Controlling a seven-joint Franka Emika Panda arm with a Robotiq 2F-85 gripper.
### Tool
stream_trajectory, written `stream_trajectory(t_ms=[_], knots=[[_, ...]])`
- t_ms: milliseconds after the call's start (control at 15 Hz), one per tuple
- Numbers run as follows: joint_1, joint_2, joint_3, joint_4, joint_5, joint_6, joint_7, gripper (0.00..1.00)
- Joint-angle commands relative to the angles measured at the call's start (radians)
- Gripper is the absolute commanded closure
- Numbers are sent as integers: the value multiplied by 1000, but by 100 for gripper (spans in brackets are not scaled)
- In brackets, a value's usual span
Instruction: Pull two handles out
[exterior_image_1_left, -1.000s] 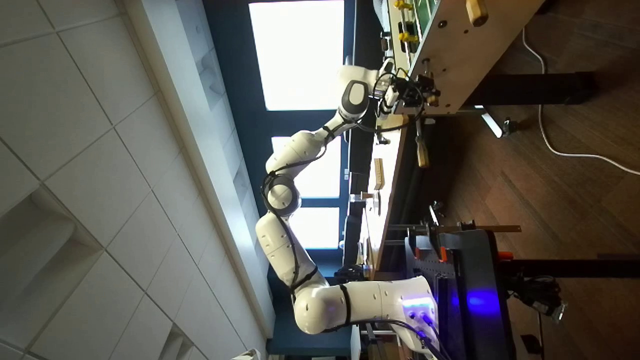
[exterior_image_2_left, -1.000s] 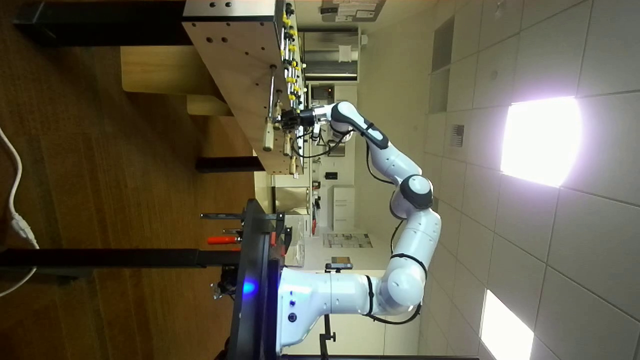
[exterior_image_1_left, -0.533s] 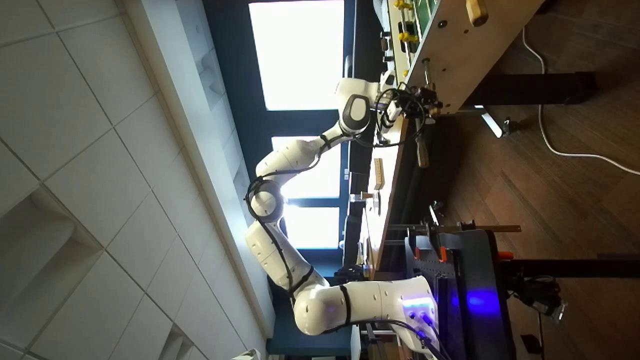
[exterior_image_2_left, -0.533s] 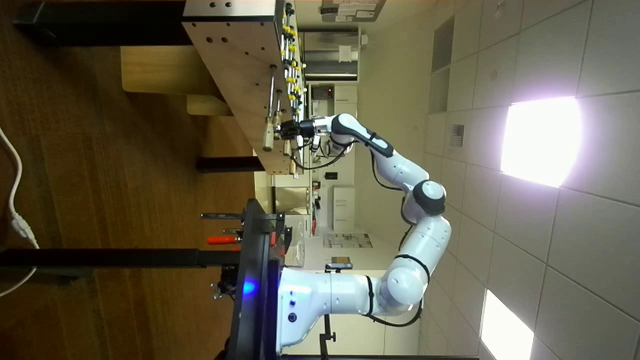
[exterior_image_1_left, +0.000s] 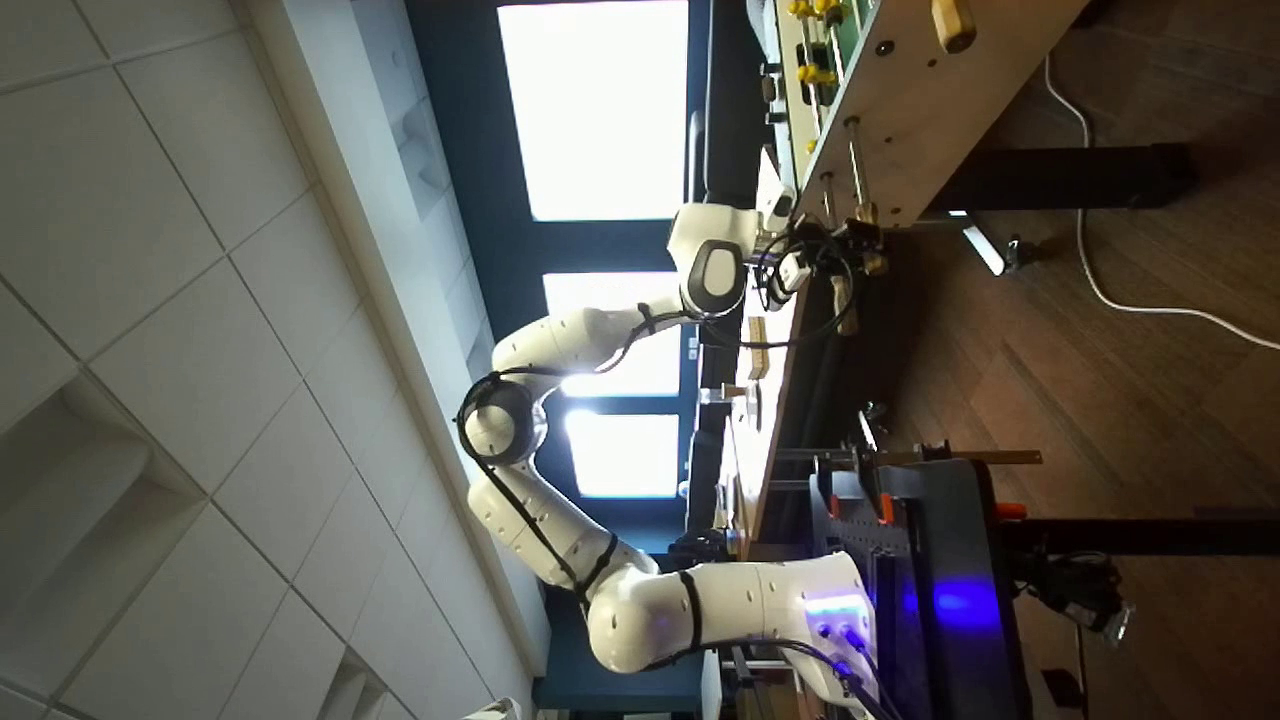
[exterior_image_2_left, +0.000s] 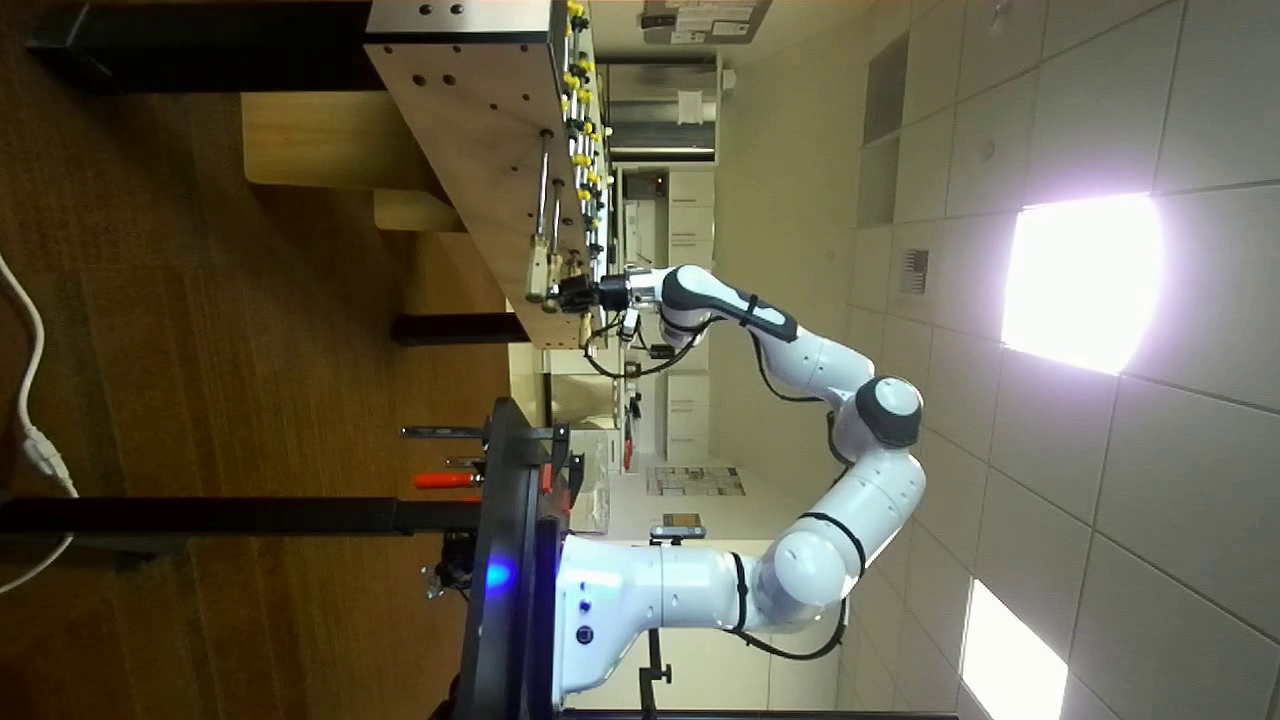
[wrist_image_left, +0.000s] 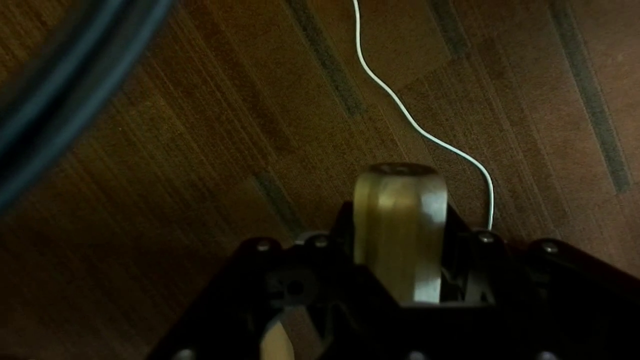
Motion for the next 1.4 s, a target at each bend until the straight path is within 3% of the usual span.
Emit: stream_trajectory(t_ms=[0, 267, 467, 867, 933, 1000, 1133, 1267, 1333], knots=[[-73, -144, 14, -244, 36, 123, -26, 85], [-171, -224, 64, -440, 82, 263, -75, 85], [-294, -272, 127, -576, 113, 357, -131, 85], [-691, -337, 317, -800, 67, 466, -267, 85], [-751, -339, 337, -818, 34, 489, -280, 85], [-744, -271, 314, -712, -8, 457, -262, 85], [-843, -310, 381, -809, -57, 511, -257, 85], [-821, -248, 353, -712, -114, 478, -232, 85], [-855, -278, 379, -758, -135, 487, -218, 85]])
